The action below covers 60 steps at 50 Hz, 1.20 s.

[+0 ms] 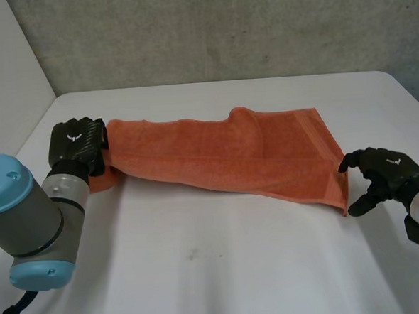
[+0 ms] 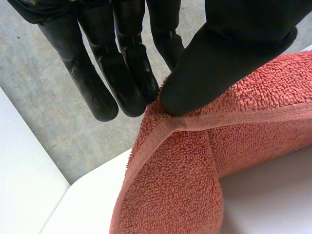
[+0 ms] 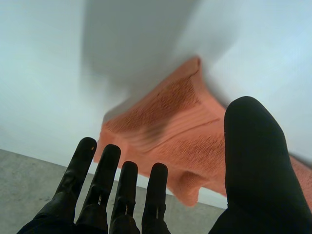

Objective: Fold the laundry

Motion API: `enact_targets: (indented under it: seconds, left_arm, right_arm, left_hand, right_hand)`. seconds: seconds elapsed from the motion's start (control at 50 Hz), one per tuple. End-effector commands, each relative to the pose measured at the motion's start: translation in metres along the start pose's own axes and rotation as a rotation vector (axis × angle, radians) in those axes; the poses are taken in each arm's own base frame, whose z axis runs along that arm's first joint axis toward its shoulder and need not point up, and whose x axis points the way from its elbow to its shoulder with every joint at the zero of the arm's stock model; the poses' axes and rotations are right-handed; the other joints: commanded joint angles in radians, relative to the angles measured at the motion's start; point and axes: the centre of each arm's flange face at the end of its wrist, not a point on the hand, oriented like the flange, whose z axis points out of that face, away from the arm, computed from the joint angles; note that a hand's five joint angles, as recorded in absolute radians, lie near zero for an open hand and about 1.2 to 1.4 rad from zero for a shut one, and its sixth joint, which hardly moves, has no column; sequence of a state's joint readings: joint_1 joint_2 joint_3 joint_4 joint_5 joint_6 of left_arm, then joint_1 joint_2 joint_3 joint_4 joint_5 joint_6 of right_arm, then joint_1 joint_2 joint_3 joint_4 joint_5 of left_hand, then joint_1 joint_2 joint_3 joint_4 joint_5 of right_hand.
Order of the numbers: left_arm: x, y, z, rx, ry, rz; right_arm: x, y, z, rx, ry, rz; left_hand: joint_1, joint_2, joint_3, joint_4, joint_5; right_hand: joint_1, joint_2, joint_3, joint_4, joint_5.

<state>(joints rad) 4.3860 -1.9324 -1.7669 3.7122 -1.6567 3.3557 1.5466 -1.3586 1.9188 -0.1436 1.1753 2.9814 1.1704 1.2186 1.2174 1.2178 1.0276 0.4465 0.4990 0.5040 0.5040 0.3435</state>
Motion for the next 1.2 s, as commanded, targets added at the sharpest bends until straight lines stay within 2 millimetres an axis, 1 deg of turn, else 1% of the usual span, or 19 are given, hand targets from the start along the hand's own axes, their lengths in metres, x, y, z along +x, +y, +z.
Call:
enact_targets:
  seconds: [0.02, 0.06, 0.1, 0.16, 0.28, 0.48, 0.56, 0.6, 0.62, 0.66, 0.72, 0.84, 0.88, 0.9, 0.92, 0.94, 0.96, 1.1, 1.2]
  left_arm:
    - [0.002, 0.0, -0.001, -0.001, 0.007, -0.001]
    - [0.002, 0.001, -0.002, -0.004, 0.007, 0.0]
    - [0.002, 0.002, -0.003, -0.01, 0.007, 0.0]
    - [0.002, 0.003, -0.003, -0.013, 0.008, 0.0]
    - [0.001, 0.005, -0.004, -0.018, 0.004, 0.001]
    - [0.001, 0.005, -0.004, -0.02, 0.005, 0.002]
    - [0.001, 0.005, -0.004, -0.02, 0.006, 0.002]
    - [0.001, 0.005, -0.004, -0.02, 0.006, 0.002]
    - [0.001, 0.005, -0.004, -0.02, 0.006, 0.002]
    - [0.002, 0.005, -0.004, -0.022, 0.008, 0.007]
    - [0.002, 0.006, -0.005, -0.031, 0.012, 0.01]
    - [0.005, 0.019, -0.013, -0.131, 0.039, 0.029]
    - [0.005, 0.024, -0.019, -0.19, 0.054, 0.034]
    - [0.005, 0.024, -0.019, -0.19, 0.054, 0.034]
    - [0.005, 0.025, -0.021, -0.215, 0.063, 0.037]
    - [0.005, 0.025, -0.021, -0.215, 0.063, 0.037]
    - [0.005, 0.026, -0.024, -0.24, 0.08, 0.035]
    - [-0.002, 0.028, -0.032, -0.327, 0.136, 0.02]
    - [-0.026, 0.022, -0.041, -0.384, 0.102, -0.005]
  right_arm:
    - [-0.006, 0.014, 0.005, 0.033, -0.012, -0.026]
    - [-0.012, 0.026, 0.016, 0.014, -0.032, -0.034]
    - [-0.016, 0.03, 0.021, 0.011, -0.045, -0.044]
    - [-0.019, 0.031, 0.03, 0.031, -0.046, -0.097]
    - [-0.014, 0.033, 0.041, 0.047, 0.001, -0.186]
    - [-0.017, 0.037, 0.058, 0.067, -0.005, -0.211]
    - [-0.014, 0.033, 0.062, 0.094, 0.018, -0.221]
    - [-0.009, 0.029, 0.068, 0.126, 0.049, -0.229]
    - [-0.009, 0.029, 0.068, 0.126, 0.049, -0.229]
    - [-0.005, 0.027, 0.074, 0.136, 0.075, -0.233]
    - [0.0, 0.02, 0.08, 0.149, 0.103, -0.238]
    - [0.006, 0.002, 0.078, 0.171, 0.134, -0.239]
    - [0.007, -0.011, 0.071, 0.178, 0.135, -0.23]
    - [0.007, -0.011, 0.071, 0.178, 0.135, -0.23]
    - [0.01, -0.013, 0.069, 0.17, 0.14, -0.229]
    - [0.017, -0.014, 0.068, 0.161, 0.152, -0.219]
    - [0.017, -0.014, 0.068, 0.161, 0.153, -0.219]
    - [0.033, -0.02, 0.069, 0.137, 0.182, -0.183]
    - [0.041, -0.023, 0.071, 0.123, 0.191, -0.103]
  left_hand:
    - [0.226, 0.178, 0.179, 0.178, 0.194]
    - [0.226, 0.178, 0.179, 0.178, 0.194]
    - [0.226, 0.178, 0.179, 0.178, 0.194]
    - [0.226, 0.178, 0.179, 0.178, 0.194]
    - [0.226, 0.178, 0.179, 0.178, 0.194]
    - [0.226, 0.178, 0.179, 0.178, 0.194]
    - [0.226, 0.178, 0.179, 0.178, 0.194]
    - [0.226, 0.178, 0.179, 0.178, 0.194]
    - [0.226, 0.178, 0.179, 0.178, 0.194]
    - [0.226, 0.178, 0.179, 0.178, 0.194]
    - [0.226, 0.178, 0.179, 0.178, 0.194]
    - [0.226, 0.178, 0.179, 0.178, 0.194]
    - [-0.162, -0.21, -0.209, -0.209, -0.194]
    - [-0.164, -0.212, -0.211, -0.212, -0.196]
    - [-0.373, -0.422, -0.42, -0.421, -0.405]
    - [-0.376, -0.424, -0.423, -0.423, -0.407]
    - [-0.466, -0.514, -0.513, -0.513, -0.497]
    - [-0.505, -0.553, -0.552, -0.552, -0.536]
    - [-0.566, -0.615, -0.613, -0.614, -0.598]
  right_hand:
    - [0.135, 0.082, 0.077, 0.077, 0.063]
    - [0.123, 0.07, 0.065, 0.065, 0.051]
    - [0.123, 0.07, 0.065, 0.065, 0.051]
    - [0.135, 0.082, 0.077, 0.077, 0.063]
    - [0.193, 0.141, 0.136, 0.136, 0.122]
    - [0.331, 0.278, 0.273, 0.273, 0.259]
    - [0.458, 0.405, 0.4, 0.4, 0.386]
    - [0.641, 0.589, 0.584, 0.584, 0.57]
    - [0.642, 0.59, 0.585, 0.585, 0.571]
    - [0.948, 0.896, 0.891, 0.891, 0.877]
    - [0.95, 0.897, 0.892, 0.892, 0.878]
    - [0.95, 0.897, 0.892, 0.892, 0.878]
    - [0.95, 0.897, 0.892, 0.892, 0.878]
    - [0.95, 0.897, 0.892, 0.892, 0.878]
    - [0.95, 0.897, 0.892, 0.892, 0.878]
    - [0.95, 0.897, 0.892, 0.892, 0.878]
    - [0.95, 0.897, 0.892, 0.892, 0.878]
    - [0.95, 0.897, 0.892, 0.892, 0.878]
    - [0.95, 0.897, 0.892, 0.892, 0.878]
